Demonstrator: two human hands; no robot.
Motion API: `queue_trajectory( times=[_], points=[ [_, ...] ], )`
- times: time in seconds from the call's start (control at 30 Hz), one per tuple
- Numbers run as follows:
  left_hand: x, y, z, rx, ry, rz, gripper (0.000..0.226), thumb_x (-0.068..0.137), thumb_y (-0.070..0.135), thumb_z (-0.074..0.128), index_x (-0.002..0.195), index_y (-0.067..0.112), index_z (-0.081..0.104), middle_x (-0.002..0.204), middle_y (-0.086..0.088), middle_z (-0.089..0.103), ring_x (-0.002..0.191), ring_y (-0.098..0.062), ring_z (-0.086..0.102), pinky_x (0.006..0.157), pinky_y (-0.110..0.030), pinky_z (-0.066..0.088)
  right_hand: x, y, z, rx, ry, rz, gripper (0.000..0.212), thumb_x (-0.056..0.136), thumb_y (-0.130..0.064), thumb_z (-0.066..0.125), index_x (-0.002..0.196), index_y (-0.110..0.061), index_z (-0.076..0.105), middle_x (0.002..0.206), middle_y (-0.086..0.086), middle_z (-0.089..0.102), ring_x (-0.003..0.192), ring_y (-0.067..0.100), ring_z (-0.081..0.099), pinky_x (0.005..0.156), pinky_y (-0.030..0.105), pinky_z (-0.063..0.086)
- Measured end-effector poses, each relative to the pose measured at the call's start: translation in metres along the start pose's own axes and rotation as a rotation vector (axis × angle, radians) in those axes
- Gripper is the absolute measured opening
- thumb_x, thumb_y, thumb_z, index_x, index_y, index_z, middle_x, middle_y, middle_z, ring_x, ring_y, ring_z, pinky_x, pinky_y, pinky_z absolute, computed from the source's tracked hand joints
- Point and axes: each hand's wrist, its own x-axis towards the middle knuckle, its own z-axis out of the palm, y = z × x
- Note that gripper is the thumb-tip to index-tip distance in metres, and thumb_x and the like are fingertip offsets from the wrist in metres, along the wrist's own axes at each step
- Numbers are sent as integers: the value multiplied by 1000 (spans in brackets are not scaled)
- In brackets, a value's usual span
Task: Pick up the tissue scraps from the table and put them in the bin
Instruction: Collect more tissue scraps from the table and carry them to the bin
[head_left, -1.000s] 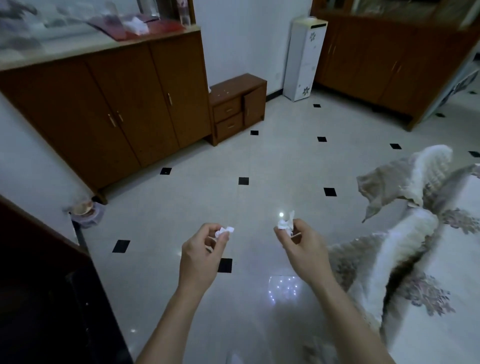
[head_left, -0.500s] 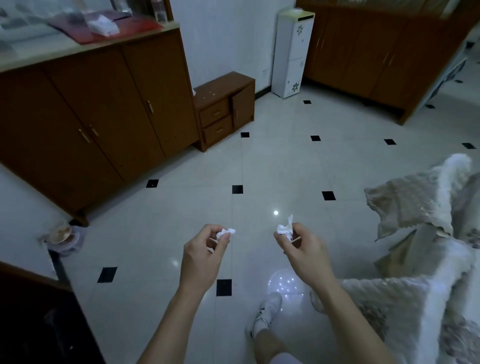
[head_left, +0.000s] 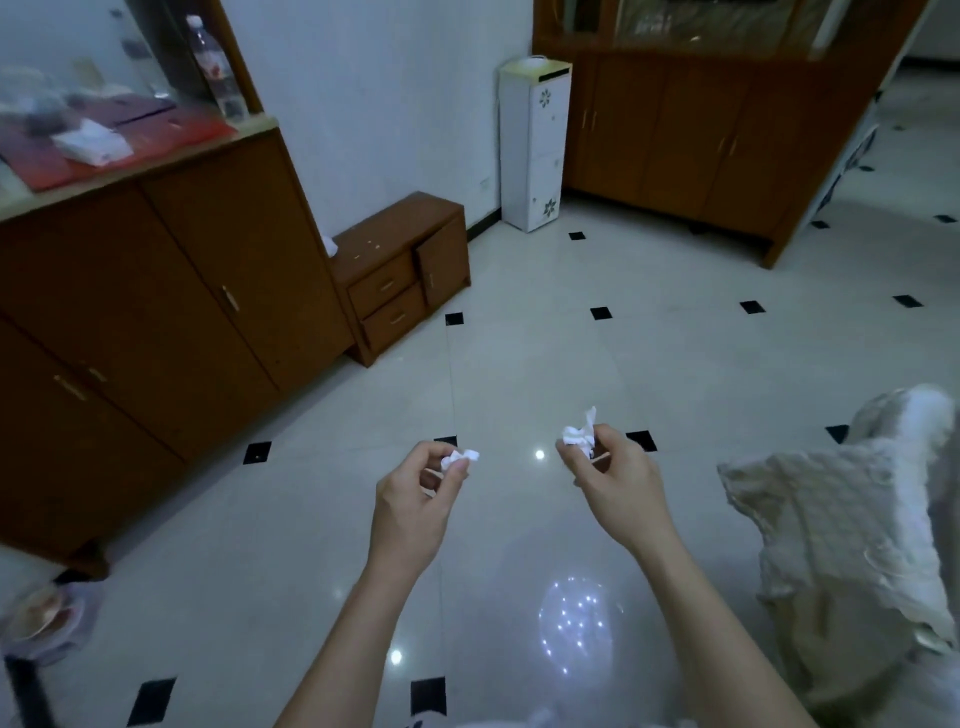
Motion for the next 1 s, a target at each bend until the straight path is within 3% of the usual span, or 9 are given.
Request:
queue_trajectory(
  times=[0.13, 0.33, 0.43, 0.5, 0.6, 0.73, 0.8, 0.9, 1.0],
  points=[
    [40, 2, 35, -21, -67, 4, 12, 92, 31, 65, 84, 40, 67, 82, 9, 72, 68, -10, 63, 60, -24, 48, 35, 15, -14, 29, 60, 26, 33, 87, -39, 65, 74, -10, 55, 66, 14, 58, 66, 32, 60, 66, 42, 54],
    [98, 3, 103, -36, -183, 20, 11, 90, 34, 67, 82, 42, 65, 77, 14, 70, 63, -6, 61, 58, -21, 48, 75, 55, -38, -28, 123, 134, 34, 85, -44, 63, 69, -17, 49, 59, 10, 52, 63, 27, 60, 55, 31, 42],
    [131, 7, 135, -64, -217, 20, 10, 84, 46, 65, 84, 36, 66, 76, 9, 70, 64, -10, 61, 60, -23, 50, 106, 70, -51, -59, 150, 173, 33, 84, -45, 62, 69, -18, 49, 62, 8, 55, 65, 25, 61, 57, 30, 42],
    [159, 9, 156, -68, -237, 22, 7, 87, 39, 69, 85, 33, 67, 79, 3, 70, 67, -14, 62, 61, -26, 50, 134, 74, -58, -66, 183, 179, 29, 85, -42, 64, 68, -22, 50, 61, 5, 55, 65, 24, 62, 56, 30, 42],
    [209, 15, 190, -82, -266, 32, 4, 89, 30, 70, 85, 29, 67, 79, 10, 69, 66, -12, 61, 60, -22, 49, 184, 77, -68, -81, 218, 178, 29, 85, -39, 64, 64, -29, 49, 55, -2, 50, 64, 25, 61, 55, 28, 41],
    [291, 27, 236, -118, -335, 55, 4, 89, 30, 69, 85, 29, 67, 78, 16, 68, 65, -11, 60, 61, -22, 50, 259, 80, -83, -70, 284, 194, 33, 86, -39, 64, 66, -19, 47, 61, 11, 51, 64, 30, 56, 56, 32, 39],
    [332, 36, 259, -126, -387, 73, 4, 89, 33, 68, 86, 32, 67, 82, 11, 70, 67, -12, 61, 63, -26, 51, 299, 78, -91, -73, 316, 218, 34, 86, -38, 64, 66, -17, 46, 57, 6, 47, 58, 25, 51, 55, 30, 38],
    [387, 51, 294, -131, -456, 113, 6, 89, 35, 67, 84, 36, 65, 82, 6, 71, 67, -13, 61, 61, -29, 51, 355, 74, -105, -74, 383, 242, 34, 86, -38, 64, 65, -18, 46, 48, -7, 43, 50, 12, 47, 46, 14, 34],
    [431, 69, 333, -130, -543, 166, 5, 89, 37, 66, 85, 36, 64, 82, 8, 70, 64, -11, 57, 59, -27, 49, 401, 77, -123, -90, 456, 253, 35, 86, -44, 62, 66, -19, 47, 49, -6, 43, 50, 12, 44, 47, 17, 34]
  ],
)
